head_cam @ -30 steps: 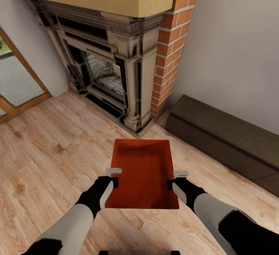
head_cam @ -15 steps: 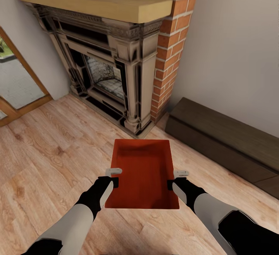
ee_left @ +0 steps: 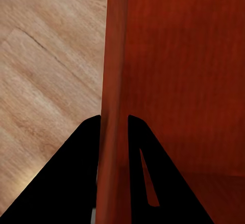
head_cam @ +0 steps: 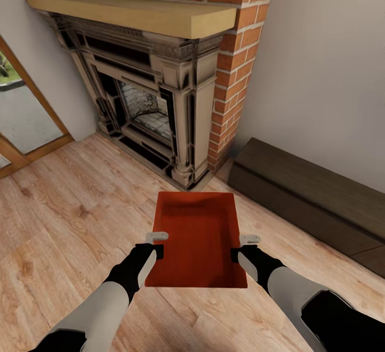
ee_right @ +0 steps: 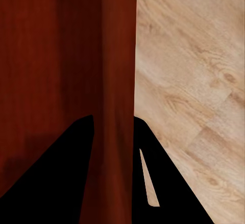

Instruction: Move the two storage containers from the living room to the garage. In the garage, place one container on the floor and stack the other container on top of it (either order is fine).

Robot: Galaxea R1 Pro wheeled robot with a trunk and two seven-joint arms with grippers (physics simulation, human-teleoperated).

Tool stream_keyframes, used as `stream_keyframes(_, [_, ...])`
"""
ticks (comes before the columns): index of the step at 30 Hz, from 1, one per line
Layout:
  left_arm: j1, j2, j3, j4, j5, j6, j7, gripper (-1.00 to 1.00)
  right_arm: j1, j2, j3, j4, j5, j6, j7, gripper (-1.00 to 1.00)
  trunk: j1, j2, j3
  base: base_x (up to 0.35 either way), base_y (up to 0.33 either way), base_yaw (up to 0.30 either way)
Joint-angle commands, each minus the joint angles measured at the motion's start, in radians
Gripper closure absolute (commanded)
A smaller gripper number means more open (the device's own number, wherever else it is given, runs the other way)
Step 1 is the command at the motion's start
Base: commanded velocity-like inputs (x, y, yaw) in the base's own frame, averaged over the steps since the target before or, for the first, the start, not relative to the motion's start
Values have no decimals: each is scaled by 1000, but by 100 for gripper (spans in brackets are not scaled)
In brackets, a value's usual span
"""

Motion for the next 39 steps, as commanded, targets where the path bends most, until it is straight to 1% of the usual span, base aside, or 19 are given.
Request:
stream_keyframes(1, [0,6,-7,4,15,30,11,100,-2,-1,-2,-4,7,-59,-4,100,1,-2,-1,0,0,-3])
stream_keyframes(7, [0,6,-7,4,16,30,11,100,-2,-1,-2,-4,7,-59,-5,100,1,-2,5,0,0,0])
stream_keyframes(39, [0,7,-6,4,16,30,10,100,-2,-1,-2,-4,7,-59,-5,100,1,-2,56,0,0,0])
